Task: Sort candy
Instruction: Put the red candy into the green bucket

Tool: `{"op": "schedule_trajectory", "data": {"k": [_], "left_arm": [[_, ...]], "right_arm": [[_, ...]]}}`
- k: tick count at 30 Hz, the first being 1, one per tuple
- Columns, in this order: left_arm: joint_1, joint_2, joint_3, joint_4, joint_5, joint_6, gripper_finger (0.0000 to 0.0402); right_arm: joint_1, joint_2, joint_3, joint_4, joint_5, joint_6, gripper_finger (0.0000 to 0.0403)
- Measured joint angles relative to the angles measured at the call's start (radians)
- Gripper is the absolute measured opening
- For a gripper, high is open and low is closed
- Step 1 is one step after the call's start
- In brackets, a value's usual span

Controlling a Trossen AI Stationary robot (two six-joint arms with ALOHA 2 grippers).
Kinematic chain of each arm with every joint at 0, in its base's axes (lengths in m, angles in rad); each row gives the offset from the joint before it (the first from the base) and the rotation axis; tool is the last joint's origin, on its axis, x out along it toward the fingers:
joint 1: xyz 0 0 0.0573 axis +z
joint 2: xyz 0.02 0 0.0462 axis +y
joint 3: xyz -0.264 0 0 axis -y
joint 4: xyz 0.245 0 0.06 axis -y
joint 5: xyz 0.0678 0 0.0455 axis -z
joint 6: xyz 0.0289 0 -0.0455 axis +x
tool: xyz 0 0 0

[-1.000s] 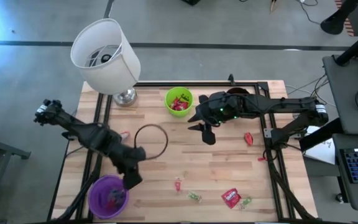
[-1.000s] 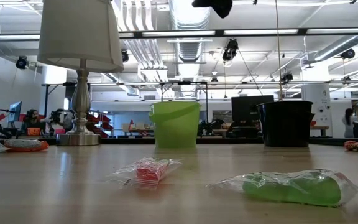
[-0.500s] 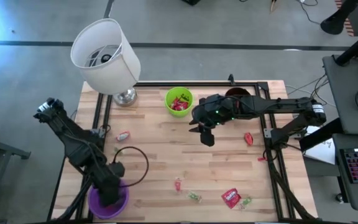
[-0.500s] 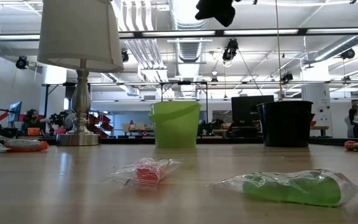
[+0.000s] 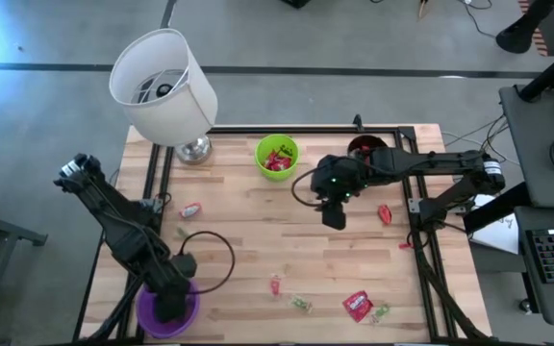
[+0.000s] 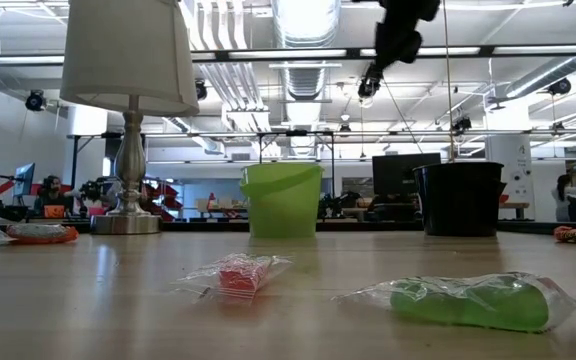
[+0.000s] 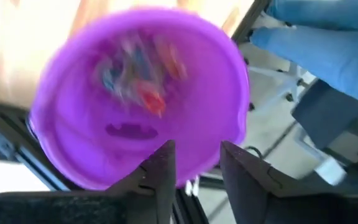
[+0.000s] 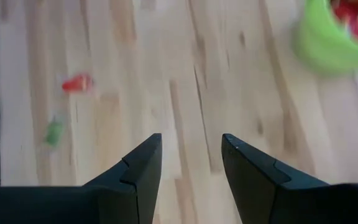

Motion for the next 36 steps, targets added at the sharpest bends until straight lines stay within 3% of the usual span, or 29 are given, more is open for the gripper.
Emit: {"op": "schedule_trajectory", "data": {"k": [3,11,15,24,36], "left_arm": [[0.0,0.01,0.0,-0.001,-0.1,0.049,0.0119],[0.0,0.038,0.0,-0.001,-0.546,0.069,0.0115],[0.001,0.041,0.0,-0.002,-0.702,0.076,0.0114],[0.001,0.041,0.0,-0.003,-0.735,0.124,0.0114],[0.0,0.041,-0.001,-0.003,-0.732,0.244,0.0113]], "right_arm": [[0.005,-0.001,0.0,-0.107,-0.002,0.06,0.0159],[0.06,-0.001,0.0,-0.427,0.005,0.252,0.0158],[0.108,-0.001,0.0,-0.508,0.006,0.357,0.0157],[0.3,0.001,-0.012,-0.483,0.006,0.606,0.0157],[0.587,0.002,-0.235,-0.174,0.035,1.181,0.0157]]}}
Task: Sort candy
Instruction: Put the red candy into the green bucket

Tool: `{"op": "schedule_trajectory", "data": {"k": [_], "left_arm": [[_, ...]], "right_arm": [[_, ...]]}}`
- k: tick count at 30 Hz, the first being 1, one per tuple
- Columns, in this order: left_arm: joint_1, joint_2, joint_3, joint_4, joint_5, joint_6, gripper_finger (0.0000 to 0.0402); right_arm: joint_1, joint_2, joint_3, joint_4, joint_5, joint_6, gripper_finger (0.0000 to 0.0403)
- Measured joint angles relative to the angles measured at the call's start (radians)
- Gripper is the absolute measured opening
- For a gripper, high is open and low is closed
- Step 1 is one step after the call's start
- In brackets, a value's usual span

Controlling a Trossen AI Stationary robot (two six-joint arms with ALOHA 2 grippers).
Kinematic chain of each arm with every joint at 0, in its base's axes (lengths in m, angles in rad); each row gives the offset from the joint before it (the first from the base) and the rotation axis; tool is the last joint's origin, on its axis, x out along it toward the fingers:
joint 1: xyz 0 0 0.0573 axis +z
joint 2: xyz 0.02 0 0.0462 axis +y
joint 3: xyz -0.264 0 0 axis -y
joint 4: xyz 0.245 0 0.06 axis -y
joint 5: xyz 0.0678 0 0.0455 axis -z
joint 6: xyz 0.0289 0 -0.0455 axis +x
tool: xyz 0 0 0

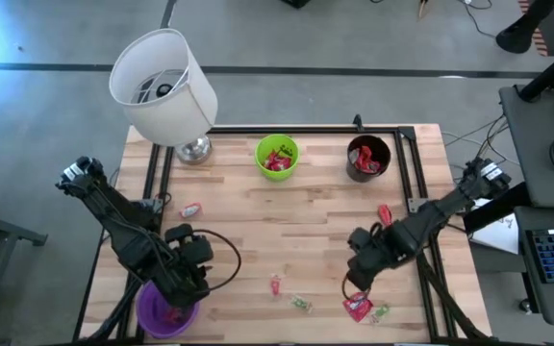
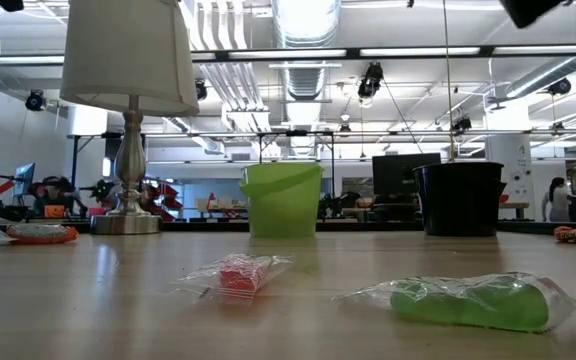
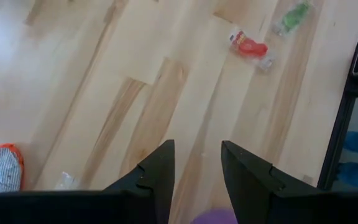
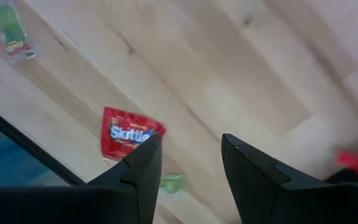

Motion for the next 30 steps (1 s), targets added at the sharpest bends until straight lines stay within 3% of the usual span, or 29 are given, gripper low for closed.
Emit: {"op": "schedule_trajectory", "data": {"k": [11,18,30], "left_arm": [[0.0,0.0,0.0,-0.001,0.025,0.045,0.0113],[0.0,0.0,0.0,0.002,0.025,0.046,0.0113],[0.0,0.0,0.0,0.008,0.029,0.036,0.0113]], "right_arm": [[0.127,0.0,-0.188,0.289,0.025,0.252,0.0157],[0.126,0.0,-0.259,0.508,0.008,0.203,0.0157],[0.127,0.0,-0.322,0.538,-0.011,0.313,0.0182]]}}
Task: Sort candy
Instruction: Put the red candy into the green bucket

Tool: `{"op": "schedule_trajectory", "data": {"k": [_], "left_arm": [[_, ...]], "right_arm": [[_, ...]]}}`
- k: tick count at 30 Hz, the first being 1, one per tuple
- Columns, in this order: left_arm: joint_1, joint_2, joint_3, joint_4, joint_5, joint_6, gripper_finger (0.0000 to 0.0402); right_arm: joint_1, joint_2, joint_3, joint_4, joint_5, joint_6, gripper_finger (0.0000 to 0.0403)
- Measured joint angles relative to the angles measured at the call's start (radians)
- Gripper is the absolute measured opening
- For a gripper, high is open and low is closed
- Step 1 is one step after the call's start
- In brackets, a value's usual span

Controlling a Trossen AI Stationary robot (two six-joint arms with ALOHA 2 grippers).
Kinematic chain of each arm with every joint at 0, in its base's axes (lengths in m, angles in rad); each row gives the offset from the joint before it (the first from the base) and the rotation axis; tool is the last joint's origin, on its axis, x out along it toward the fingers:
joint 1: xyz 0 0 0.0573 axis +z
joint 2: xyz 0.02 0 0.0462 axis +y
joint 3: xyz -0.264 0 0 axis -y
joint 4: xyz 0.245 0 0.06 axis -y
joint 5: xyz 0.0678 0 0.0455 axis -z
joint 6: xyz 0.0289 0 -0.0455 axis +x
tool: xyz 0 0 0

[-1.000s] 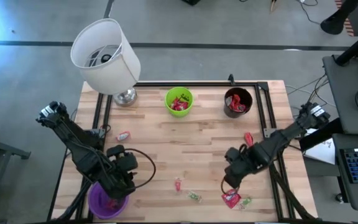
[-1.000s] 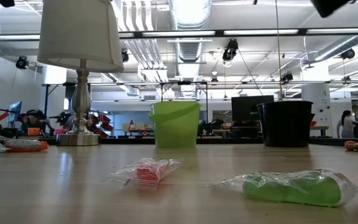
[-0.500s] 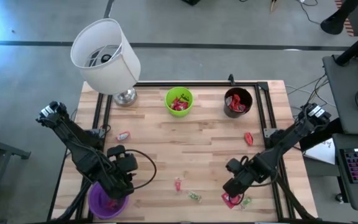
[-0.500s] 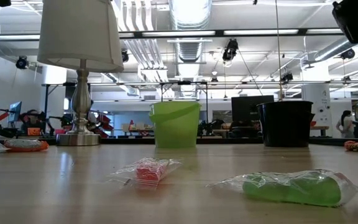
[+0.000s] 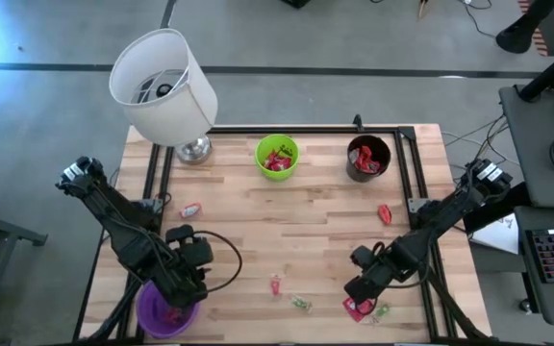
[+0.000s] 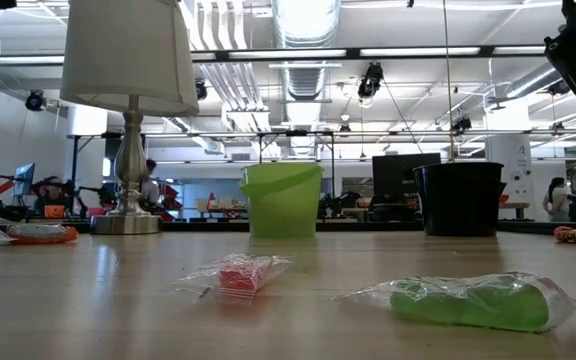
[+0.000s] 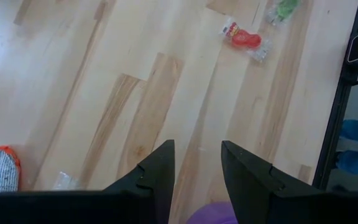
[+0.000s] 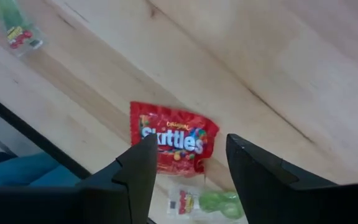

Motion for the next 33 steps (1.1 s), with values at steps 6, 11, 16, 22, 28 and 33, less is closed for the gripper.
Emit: {"op": "schedule_trajectory", "data": {"k": [6,11,16,22,28,33], "left_arm": [[0.0,0.0,0.0,0.005,0.0,0.0,0.0113],[0.0,0.0,0.0,0.006,0.0,0.0,0.0113],[0.0,0.0,0.0,0.007,0.0,0.003,0.0113],[0.0,-0.001,0.0,0.008,0.0,0.004,0.0113],[0.0,-0.001,0.0,0.009,0.0,0.004,0.0113],[0.0,-0.001,0.0,0.009,0.001,0.016,0.0113]], "right_arm": [[0.04,0.008,0.0,0.006,0.0,0.059,0.0195],[0.094,0.022,0.0,0.012,0.008,0.145,0.0196],[0.115,0.075,0.0,0.049,0.011,0.161,0.0196],[0.118,0.195,0.0,0.161,0.001,0.142,0.0196],[0.117,0.259,0.015,0.165,-0.022,0.135,0.0191],[0.117,0.262,0.017,0.168,-0.021,0.15,0.0129]]}}
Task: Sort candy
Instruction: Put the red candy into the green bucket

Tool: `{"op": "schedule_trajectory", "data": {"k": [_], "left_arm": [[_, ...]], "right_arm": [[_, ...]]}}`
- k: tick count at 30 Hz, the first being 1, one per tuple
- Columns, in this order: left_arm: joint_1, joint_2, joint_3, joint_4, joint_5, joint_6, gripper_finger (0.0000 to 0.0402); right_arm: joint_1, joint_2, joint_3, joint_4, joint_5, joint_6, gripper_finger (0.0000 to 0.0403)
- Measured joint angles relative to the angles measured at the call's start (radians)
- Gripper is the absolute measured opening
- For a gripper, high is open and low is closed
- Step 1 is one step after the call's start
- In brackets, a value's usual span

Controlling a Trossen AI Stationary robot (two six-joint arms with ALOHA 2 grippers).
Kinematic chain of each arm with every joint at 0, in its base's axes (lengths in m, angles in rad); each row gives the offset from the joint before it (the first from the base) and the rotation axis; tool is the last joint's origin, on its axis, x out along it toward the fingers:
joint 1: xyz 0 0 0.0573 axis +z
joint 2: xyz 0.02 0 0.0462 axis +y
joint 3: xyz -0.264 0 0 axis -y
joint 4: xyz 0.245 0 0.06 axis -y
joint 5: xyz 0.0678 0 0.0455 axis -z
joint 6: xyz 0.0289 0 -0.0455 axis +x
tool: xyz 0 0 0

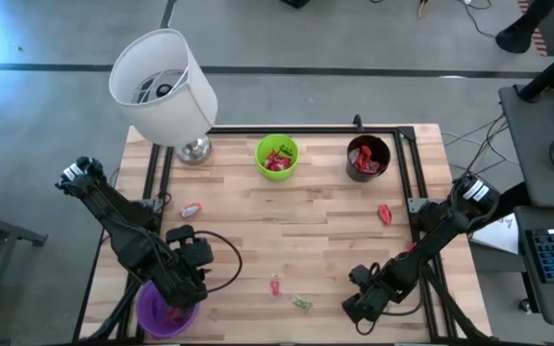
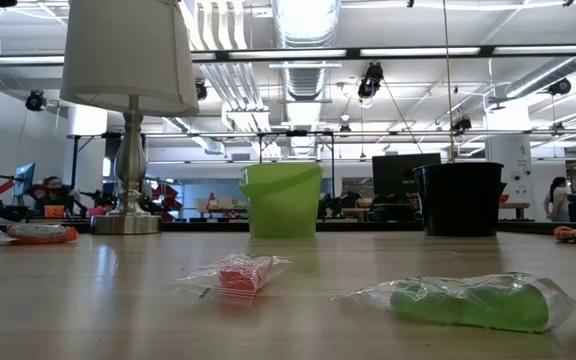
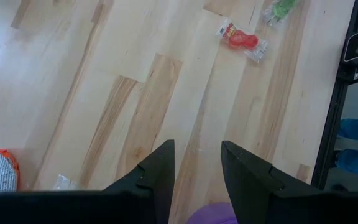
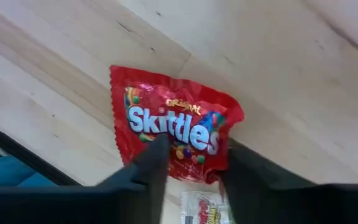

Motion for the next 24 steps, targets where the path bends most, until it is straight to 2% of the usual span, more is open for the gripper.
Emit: {"op": "schedule_trajectory", "data": {"k": [5,6,10,14,18,24], "left_arm": [[0.0,0.0,0.0,0.0,0.004,0.007,0.0113],[0.0,0.0,0.0,-0.002,0.02,0.007,0.0113],[0.001,0.0,0.009,-0.015,0.101,0.019,0.0113],[0.0,0.0,0.032,-0.027,0.103,0.019,0.0113],[0.0,0.001,0.064,-0.056,0.036,0.019,0.0113],[0.011,0.001,0.131,-0.201,-0.111,0.019,0.0113]], "right_arm": [[0.0,-0.012,0.0,0.003,0.001,0.016,0.0029],[0.0,-0.017,0.0,0.004,0.0,0.025,0.002],[0.001,-0.037,0.009,-0.008,0.002,0.03,0.0013],[-0.001,-0.074,0.026,-0.037,0.03,0.024,0.001],[-0.001,-0.127,0.071,-0.093,0.125,0.022,0.0009],[-0.036,-0.196,0.14,-0.245,0.321,-0.021,0.0009]]}}
